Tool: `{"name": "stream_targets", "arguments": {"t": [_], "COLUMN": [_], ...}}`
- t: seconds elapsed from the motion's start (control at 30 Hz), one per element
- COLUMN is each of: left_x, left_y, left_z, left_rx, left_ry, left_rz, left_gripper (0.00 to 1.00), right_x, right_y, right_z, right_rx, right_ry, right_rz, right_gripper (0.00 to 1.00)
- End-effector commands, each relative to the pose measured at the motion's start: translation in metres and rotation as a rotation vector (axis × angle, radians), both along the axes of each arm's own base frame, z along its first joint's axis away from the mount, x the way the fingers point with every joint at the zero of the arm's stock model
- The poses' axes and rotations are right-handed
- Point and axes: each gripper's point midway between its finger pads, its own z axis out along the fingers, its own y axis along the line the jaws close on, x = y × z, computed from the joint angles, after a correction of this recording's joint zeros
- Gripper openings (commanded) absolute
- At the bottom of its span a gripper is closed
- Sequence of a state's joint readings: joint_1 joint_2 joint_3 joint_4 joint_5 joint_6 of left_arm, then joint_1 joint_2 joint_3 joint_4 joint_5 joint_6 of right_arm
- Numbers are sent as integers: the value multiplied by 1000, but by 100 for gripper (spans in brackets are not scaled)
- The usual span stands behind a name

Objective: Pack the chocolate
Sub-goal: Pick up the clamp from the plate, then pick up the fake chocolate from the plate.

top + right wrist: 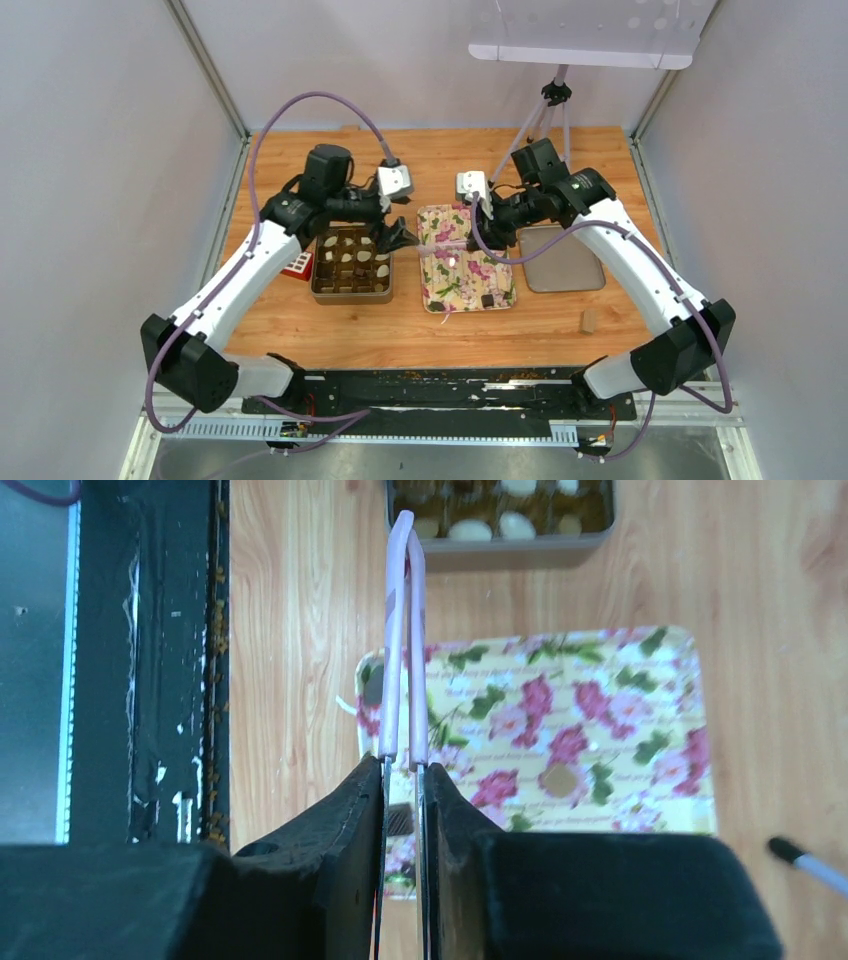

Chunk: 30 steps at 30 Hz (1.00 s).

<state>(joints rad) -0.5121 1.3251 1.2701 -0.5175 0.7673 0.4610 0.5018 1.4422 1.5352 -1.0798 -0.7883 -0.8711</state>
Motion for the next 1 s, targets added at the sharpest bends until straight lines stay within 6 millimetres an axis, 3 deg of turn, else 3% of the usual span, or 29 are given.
{"name": "stream_targets", "arguments": {"t": [0.0, 0.1, 0.27, 0.47, 0.7, 0.97], "left_x": [8, 12, 22, 33, 31, 30], "left_y": [51, 79, 113, 135, 139, 138], "left_z": [22, 19, 8, 9, 10, 7], "left_rx": [20, 26, 13, -118, -108, -110], "left_ry": [-55, -42, -69, -21, -41, -40], "left_rz": [144, 247, 441, 616, 607, 597], "left_gripper": [100, 100, 100, 100, 100, 100], "right_x": [3, 10, 41, 74, 91, 99], "right_y": [-14, -21, -38, -50, -57, -61], "right_z": [-29, -48, -80, -97, -119, -133], "right_rx": [-74, -125, -255, -348, -421, -434], "right_ry": [30, 28, -34, -126, -130, -76], "right_rz": [-50, -85, -199, -283, -330, -372], "right_gripper": [21, 32, 28, 32, 42, 40]}}
